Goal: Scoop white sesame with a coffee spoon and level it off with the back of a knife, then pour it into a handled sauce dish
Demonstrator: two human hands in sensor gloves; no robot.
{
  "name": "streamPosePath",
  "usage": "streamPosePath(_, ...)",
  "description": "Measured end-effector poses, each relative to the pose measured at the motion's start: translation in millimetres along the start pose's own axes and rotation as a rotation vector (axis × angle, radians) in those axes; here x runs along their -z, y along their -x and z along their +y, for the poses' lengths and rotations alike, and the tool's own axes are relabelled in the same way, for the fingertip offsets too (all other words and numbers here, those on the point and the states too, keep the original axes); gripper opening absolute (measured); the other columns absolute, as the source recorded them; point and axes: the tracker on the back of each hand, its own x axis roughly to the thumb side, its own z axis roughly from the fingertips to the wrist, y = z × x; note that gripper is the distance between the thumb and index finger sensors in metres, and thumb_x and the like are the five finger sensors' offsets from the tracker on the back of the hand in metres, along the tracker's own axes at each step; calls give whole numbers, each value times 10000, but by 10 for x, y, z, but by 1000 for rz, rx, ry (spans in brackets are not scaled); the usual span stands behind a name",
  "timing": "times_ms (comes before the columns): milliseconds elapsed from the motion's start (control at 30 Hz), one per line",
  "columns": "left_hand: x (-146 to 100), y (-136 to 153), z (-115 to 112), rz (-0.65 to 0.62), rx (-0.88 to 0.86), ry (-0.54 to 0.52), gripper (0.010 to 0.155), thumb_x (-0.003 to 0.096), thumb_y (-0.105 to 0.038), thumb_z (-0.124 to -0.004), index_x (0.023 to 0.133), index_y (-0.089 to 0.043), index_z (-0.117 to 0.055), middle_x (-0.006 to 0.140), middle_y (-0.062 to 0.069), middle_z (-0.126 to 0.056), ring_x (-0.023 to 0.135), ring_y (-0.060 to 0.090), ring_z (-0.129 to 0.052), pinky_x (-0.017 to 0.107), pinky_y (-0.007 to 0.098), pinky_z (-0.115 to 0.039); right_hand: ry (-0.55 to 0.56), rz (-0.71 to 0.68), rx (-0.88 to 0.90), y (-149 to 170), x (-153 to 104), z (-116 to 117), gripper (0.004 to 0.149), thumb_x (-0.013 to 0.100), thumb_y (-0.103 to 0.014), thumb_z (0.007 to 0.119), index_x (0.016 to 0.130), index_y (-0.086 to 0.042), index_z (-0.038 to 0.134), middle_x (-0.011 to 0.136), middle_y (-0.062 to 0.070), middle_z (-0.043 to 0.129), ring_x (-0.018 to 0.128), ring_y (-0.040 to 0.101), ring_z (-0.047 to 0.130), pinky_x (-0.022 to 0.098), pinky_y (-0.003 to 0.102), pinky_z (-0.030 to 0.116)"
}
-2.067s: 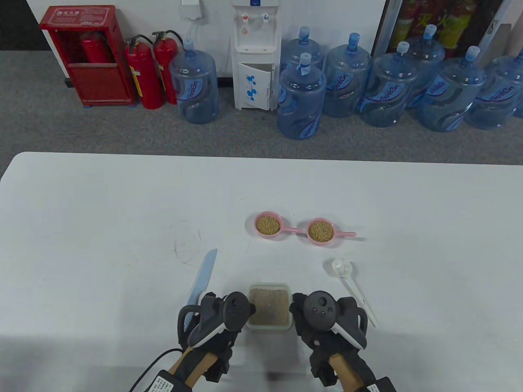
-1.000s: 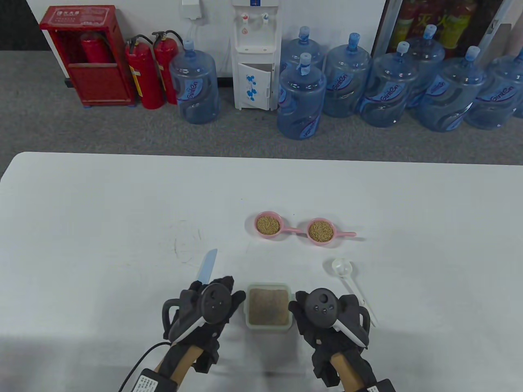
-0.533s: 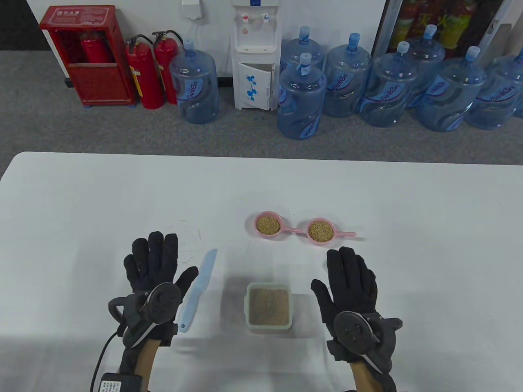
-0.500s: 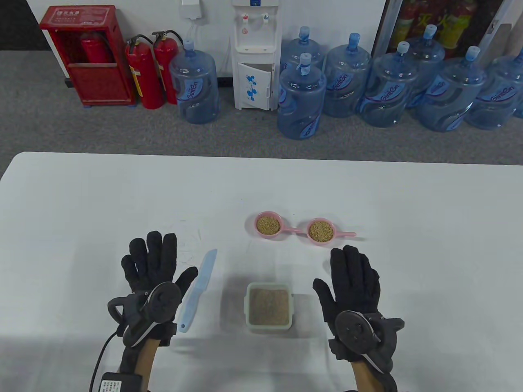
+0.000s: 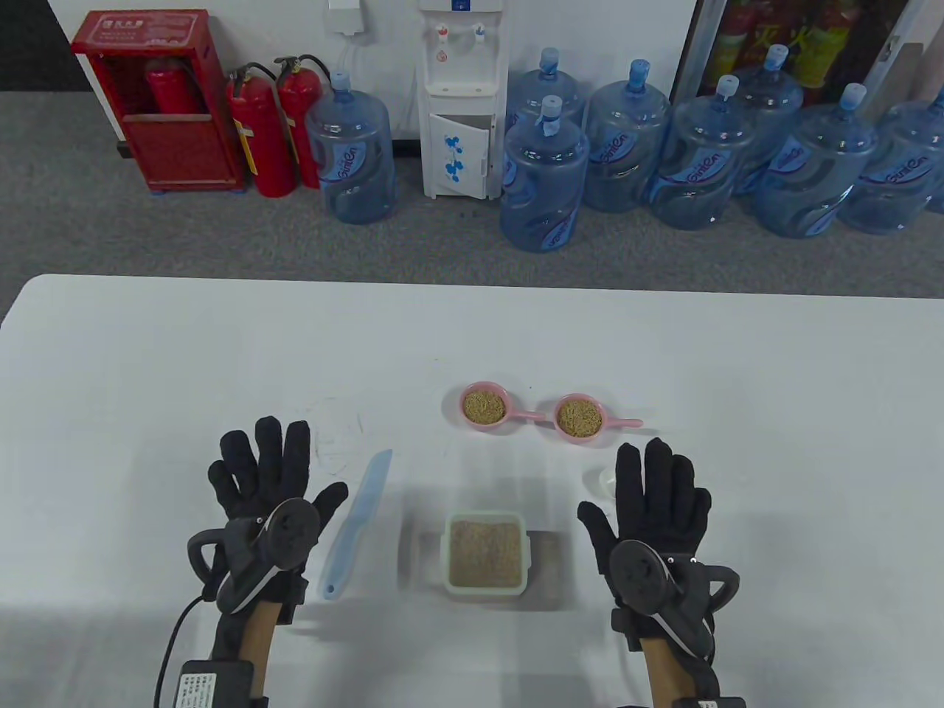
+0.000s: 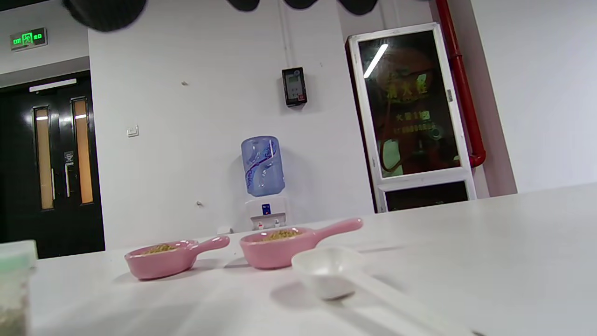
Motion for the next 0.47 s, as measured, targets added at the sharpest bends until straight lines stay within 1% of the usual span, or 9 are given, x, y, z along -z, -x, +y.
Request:
streamPosePath(267,4,-8,-33,2,4,21,835,486,-684,-521,1186,-312,-260,1265,99,-226,1124,544,-221,789,683,-325,-2,8,7,12,7,-5,809,580,-663,512,1215,-261,211,1259,140,131,1135,437,221,769,675,288)
streamPosePath(467,-1,-19,-38,0,5,34,837,486,-683,-523,1187,-308,-262,1265,101,-230,1122,546,-222,789,683,-327,-24,6,13,19,20,11,810,580,-663,511,1216,-258,217,1260,142,134,1136,437,223,769,674,288)
